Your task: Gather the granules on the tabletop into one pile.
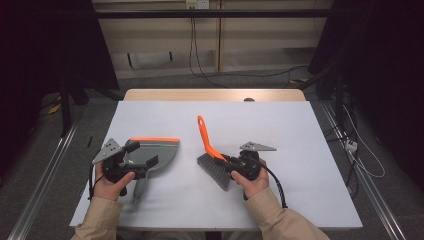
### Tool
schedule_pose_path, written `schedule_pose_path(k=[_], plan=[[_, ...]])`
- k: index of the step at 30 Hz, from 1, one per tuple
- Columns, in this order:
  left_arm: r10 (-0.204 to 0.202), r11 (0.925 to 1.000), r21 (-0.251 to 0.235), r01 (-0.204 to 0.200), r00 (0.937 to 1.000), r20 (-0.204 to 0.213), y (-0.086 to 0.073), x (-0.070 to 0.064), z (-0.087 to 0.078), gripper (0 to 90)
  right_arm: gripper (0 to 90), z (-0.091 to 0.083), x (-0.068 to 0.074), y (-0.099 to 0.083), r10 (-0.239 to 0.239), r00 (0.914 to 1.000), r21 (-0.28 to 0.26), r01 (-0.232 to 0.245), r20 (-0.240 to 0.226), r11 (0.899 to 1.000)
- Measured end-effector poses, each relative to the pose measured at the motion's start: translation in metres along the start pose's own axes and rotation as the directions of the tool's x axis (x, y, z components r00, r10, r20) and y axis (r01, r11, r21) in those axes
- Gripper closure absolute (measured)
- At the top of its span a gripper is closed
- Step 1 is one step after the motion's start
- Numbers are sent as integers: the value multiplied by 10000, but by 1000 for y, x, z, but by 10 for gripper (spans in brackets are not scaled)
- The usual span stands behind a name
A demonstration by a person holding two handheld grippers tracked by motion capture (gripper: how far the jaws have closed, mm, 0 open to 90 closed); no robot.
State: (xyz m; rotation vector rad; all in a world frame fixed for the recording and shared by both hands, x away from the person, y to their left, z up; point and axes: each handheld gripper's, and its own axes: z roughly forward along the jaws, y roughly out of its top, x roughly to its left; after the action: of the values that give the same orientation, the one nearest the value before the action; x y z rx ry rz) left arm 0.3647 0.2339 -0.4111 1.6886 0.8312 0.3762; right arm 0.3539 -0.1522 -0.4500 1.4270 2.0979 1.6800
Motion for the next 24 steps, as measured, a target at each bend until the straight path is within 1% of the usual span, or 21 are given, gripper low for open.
schedule_pose_path(k=[1, 2, 4, 6, 8, 9, 11, 13, 17, 18, 19, 20, 24], plan=[[3, 10000, 10, -3, 10000, -6, 0, 0, 0, 48, 714, 0, -1, 0, 41, 9999, -13, -41, -141, 10000], [45, 10000, 37, -45, 10000, -14, 0, 0, 0, 48, 714, -1, -1, 1, 87, 9998, -35, -88, -173, 10000], [87, 9999, 52, -87, 10000, 1, 0, 0, 1, 48, 714, 0, 0, 2, 309, 9987, -63, -311, -395, 9995], [59, 10000, 38, -59, 10000, -12, 0, 0, 1, 48, 714, 3, 1, 5, 274, 9985, -147, -282, -475, 9995], [41, 10000, 2, -41, 10000, -16, 0, 0, 0, 48, 715, 7, 3, 11, 435, 9968, -281, -455, -666, 9986], [26, 10000, -15, -26, 10000, -35, 0, 1, 0, 48, 715, 10, 5, 14, 428, 9965, -326, -452, -719, 9984], [17, 10000, 16, -17, 10000, -34, 0, 2, 0, 48, 714, 17, 9, 20, 183, 9974, -399, -212, -704, 9990], [12, 10000, 35, -12, 10000, -61, 0, 2, 0, 48, 714, 22, 11, 25, 242, 9961, -435, -279, -845, 9987], [15, 10000, 32, -15, 10000, -27, 0, 3, 0, 48, 714, 32, 11, 38, 263, 9976, -559, -299, -647, 9980], [-7, 10000, 28, 7, 10000, -33, 0, 3, 0, 48, 714, 34, 11, 39, 316, 9973, -478, -348, -667, 9982], [-5, 10000, 42, 5, 10000, -36, -1, 3, 0, 48, 714, 37, 10, 40, 381, 9976, -377, -404, -582, 9985], [3, 10000, 57, -2, 10000, -36, -1, 4, 0, 48, 714, 40, 10, 41, 316, 9982, -270, -330, -518, 9991], [-33, 10000, 67, 33, 10000, -52, -1, 4, 1, 48, 714, 54, 11, 36, 424, 9979, 273, -411, -489, 9988]])
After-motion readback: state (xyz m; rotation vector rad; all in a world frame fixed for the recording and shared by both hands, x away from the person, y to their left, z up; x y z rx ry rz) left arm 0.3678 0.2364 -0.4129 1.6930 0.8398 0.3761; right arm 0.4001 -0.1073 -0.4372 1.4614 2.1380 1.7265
